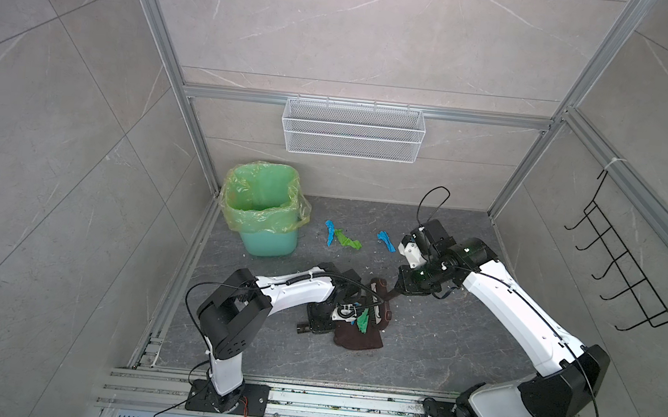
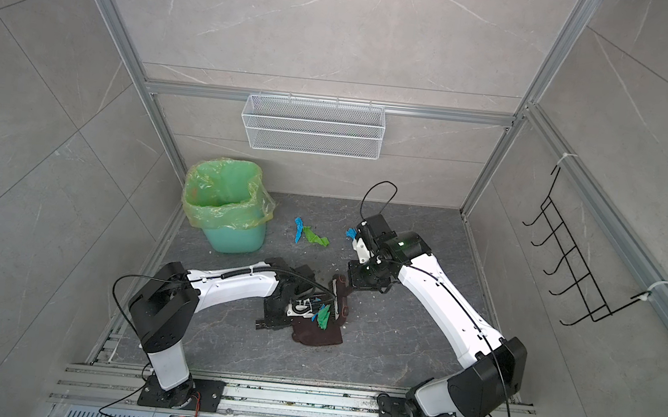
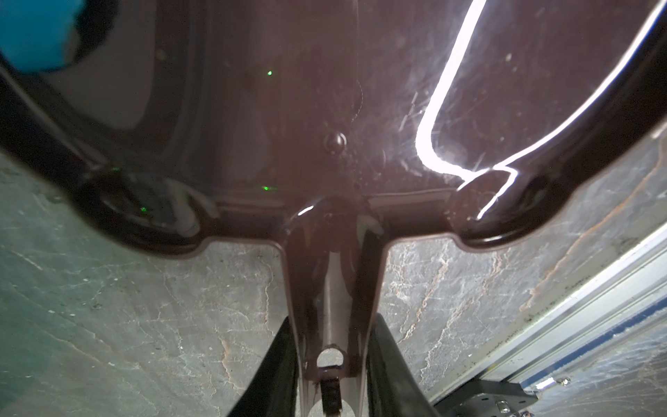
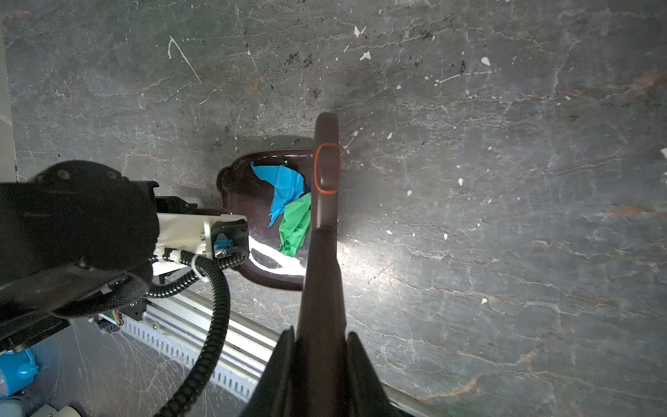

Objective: Sweep away the paper scraps from the table
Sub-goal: 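Sweep the green scrap with the broom into the dustpan held by the left gripper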

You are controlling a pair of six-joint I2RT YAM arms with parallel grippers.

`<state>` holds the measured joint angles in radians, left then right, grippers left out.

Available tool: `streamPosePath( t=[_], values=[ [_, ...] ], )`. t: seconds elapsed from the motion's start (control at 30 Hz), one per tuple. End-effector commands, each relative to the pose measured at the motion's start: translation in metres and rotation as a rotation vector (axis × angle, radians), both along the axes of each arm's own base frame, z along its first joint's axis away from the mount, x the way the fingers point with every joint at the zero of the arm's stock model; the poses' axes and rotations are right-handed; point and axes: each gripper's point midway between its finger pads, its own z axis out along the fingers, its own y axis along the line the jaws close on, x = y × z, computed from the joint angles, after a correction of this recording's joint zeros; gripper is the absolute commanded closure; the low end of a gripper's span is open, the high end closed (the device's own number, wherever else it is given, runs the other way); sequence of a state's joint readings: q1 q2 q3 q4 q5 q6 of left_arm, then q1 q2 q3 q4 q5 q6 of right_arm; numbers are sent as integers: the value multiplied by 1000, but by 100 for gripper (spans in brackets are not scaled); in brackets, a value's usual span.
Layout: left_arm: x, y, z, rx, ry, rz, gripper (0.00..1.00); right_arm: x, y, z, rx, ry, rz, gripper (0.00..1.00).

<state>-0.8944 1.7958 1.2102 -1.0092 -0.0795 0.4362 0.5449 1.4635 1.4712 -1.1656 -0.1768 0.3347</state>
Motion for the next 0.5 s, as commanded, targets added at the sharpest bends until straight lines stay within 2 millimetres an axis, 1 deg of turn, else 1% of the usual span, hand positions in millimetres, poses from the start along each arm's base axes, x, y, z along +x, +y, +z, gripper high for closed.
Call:
streamPosePath(
  t=[0.0,0.2,0.3,0.47],
  values=[
    [10,-7,12,-56,-76,34,100,-6,-12,12,-43,-37,10,100],
    [14,-7,16,-72,-108,46,100,6,-43,27,-94,-127,-76,100],
    [21,-8,19,-76,-138,61,100,10,-57,29,-125,-160,-117,100],
    [32,-8,30,-82,-190,94,100,16,-69,28,-126,-194,-162,100]
  ],
)
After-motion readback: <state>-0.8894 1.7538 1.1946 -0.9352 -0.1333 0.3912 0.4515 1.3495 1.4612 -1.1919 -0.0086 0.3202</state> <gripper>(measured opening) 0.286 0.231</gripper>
